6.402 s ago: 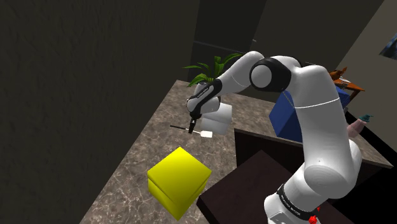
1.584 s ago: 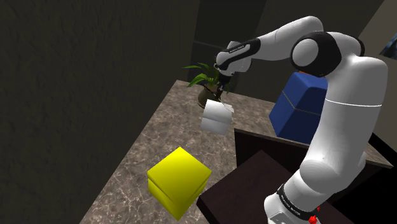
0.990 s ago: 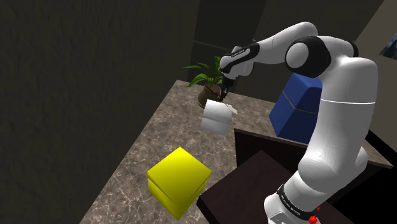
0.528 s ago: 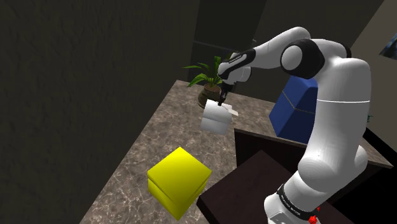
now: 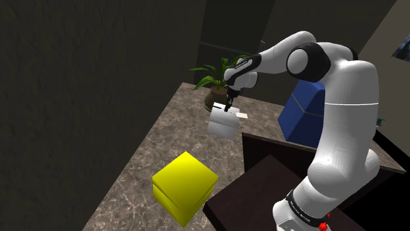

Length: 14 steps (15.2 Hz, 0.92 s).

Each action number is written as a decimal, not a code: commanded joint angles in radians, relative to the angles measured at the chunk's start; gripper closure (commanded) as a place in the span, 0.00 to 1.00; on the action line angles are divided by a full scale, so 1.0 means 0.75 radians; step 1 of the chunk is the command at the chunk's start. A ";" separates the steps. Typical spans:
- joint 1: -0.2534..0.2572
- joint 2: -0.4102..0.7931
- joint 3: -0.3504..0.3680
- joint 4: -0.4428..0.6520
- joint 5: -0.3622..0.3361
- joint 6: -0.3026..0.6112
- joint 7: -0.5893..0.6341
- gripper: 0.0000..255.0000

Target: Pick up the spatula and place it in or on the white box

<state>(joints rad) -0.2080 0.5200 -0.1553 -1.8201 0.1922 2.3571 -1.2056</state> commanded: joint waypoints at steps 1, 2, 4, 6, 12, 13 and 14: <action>0.000 0.000 0.000 0.000 0.000 0.000 0.000 1.00; 0.000 0.000 0.000 0.000 0.000 0.000 0.000 1.00; 0.000 0.000 0.000 0.000 0.000 0.000 0.000 0.00; 0.000 0.000 0.000 0.000 0.000 0.000 0.000 0.00; 0.007 -0.107 -0.019 0.018 -0.029 -0.123 0.018 0.00; 0.007 -0.107 -0.019 0.018 -0.029 -0.123 0.018 0.00; 0.007 -0.107 -0.019 0.018 -0.029 -0.123 0.018 0.00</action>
<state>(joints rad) -0.2037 0.4436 -0.1688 -1.8059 0.1713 2.2685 -1.1928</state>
